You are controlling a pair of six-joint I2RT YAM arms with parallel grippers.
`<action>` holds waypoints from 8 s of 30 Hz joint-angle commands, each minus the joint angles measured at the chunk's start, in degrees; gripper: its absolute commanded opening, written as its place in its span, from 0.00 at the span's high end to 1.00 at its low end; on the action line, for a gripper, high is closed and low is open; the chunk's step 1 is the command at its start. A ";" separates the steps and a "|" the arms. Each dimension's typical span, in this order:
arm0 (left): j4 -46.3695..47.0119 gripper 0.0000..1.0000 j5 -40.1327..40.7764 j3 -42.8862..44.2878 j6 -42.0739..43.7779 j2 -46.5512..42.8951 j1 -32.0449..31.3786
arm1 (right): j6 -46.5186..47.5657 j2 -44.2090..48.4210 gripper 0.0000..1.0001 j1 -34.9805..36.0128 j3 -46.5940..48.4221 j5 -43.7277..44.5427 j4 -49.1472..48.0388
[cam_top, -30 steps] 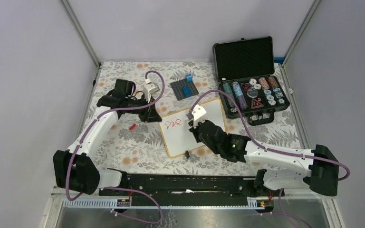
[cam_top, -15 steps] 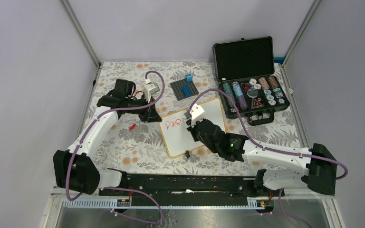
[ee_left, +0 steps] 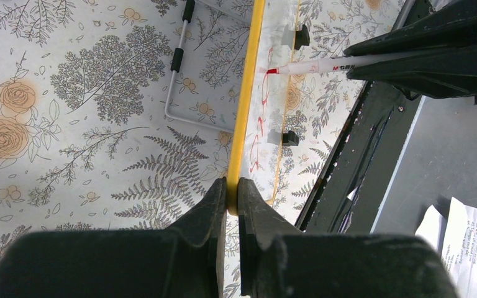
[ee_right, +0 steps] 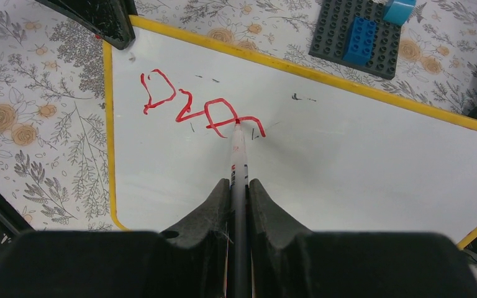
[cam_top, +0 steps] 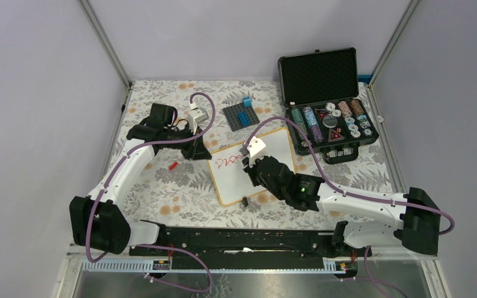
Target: Write a sentence on the whiteboard
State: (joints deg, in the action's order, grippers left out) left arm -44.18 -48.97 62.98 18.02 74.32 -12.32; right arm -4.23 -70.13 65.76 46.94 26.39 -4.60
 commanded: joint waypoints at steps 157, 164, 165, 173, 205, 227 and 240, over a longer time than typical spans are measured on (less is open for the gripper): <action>-0.20 1.00 -1.57 2.31 0.61 0.40 -0.34 | -1.64 4.38 1.00 -6.80 0.02 -1.74 2.06; -0.19 1.00 -1.46 2.19 0.61 0.29 -0.33 | -2.90 5.79 1.00 -6.87 -1.61 -2.02 3.22; -0.24 1.00 -1.48 2.23 0.52 0.34 -0.34 | -3.01 5.97 1.00 -6.87 -1.78 -2.13 3.35; -0.16 1.00 -1.47 2.25 0.52 0.31 -0.34 | -4.02 6.02 1.00 -6.91 -2.79 -3.77 3.81; -0.16 1.00 -1.22 2.23 0.52 0.38 -0.34 | -1.97 5.92 1.00 -6.96 -0.76 0.36 3.55; -0.16 1.00 -1.31 2.71 0.31 0.73 -0.34 | -2.43 6.94 1.00 -7.74 -1.39 1.65 6.03; -0.20 1.00 -1.33 2.79 0.18 0.50 -0.34 | -3.30 6.99 1.00 -7.75 -2.98 -2.41 6.62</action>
State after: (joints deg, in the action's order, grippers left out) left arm -44.58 -49.32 63.29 17.72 74.78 -12.32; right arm -6.96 -63.20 58.54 43.53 24.51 1.56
